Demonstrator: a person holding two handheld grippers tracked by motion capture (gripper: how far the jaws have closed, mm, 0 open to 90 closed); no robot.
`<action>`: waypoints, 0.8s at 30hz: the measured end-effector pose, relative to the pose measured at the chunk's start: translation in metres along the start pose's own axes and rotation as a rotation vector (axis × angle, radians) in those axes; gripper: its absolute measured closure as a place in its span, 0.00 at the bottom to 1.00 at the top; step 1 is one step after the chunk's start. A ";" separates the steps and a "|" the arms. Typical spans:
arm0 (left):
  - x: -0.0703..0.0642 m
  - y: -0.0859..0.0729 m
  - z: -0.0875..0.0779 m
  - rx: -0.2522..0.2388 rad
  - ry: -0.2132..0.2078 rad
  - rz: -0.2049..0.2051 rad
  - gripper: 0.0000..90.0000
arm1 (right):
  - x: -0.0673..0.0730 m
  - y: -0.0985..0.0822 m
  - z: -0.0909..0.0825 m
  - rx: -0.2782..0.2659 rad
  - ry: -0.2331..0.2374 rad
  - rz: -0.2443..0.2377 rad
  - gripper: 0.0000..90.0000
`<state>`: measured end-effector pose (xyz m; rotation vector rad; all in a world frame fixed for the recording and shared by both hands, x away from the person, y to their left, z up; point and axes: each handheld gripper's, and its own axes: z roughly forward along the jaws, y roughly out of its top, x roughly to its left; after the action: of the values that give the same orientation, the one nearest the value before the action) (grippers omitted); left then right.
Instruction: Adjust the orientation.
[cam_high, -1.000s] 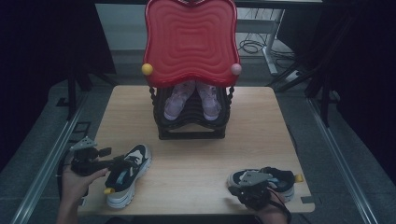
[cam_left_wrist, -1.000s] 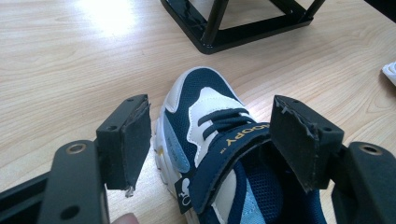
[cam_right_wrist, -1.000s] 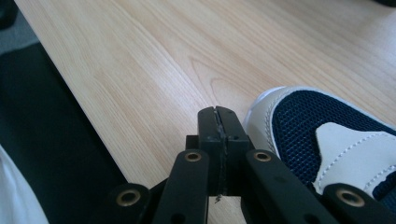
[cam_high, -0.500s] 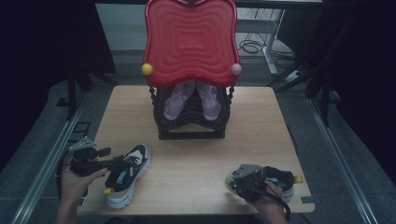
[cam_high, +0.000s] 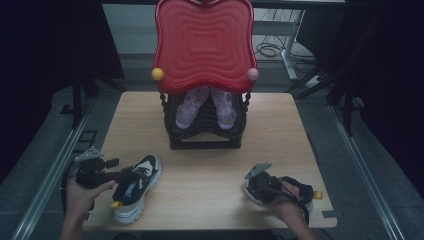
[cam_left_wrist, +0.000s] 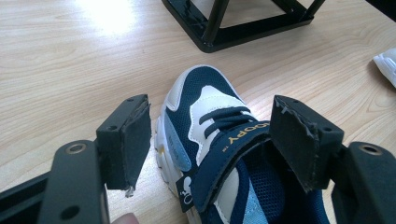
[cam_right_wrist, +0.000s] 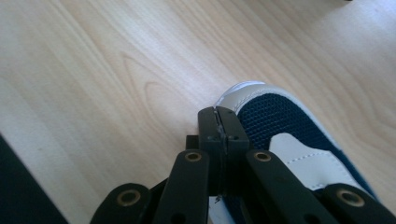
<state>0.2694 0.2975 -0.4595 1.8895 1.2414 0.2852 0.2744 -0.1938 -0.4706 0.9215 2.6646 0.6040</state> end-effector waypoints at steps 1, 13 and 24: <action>0.000 0.000 0.000 0.001 -0.001 0.000 0.34 | -0.001 0.002 0.000 0.008 -0.001 -0.001 1.00; 0.000 0.000 0.001 0.004 -0.001 0.001 0.34 | -0.026 0.021 0.004 0.040 -0.027 0.036 1.00; 0.000 0.000 0.002 0.007 -0.001 0.003 0.34 | -0.036 0.025 0.006 0.029 0.071 0.070 1.00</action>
<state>0.2703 0.2965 -0.4610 1.8974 1.2407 0.2811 0.3174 -0.1974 -0.4611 1.0242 2.7198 0.6257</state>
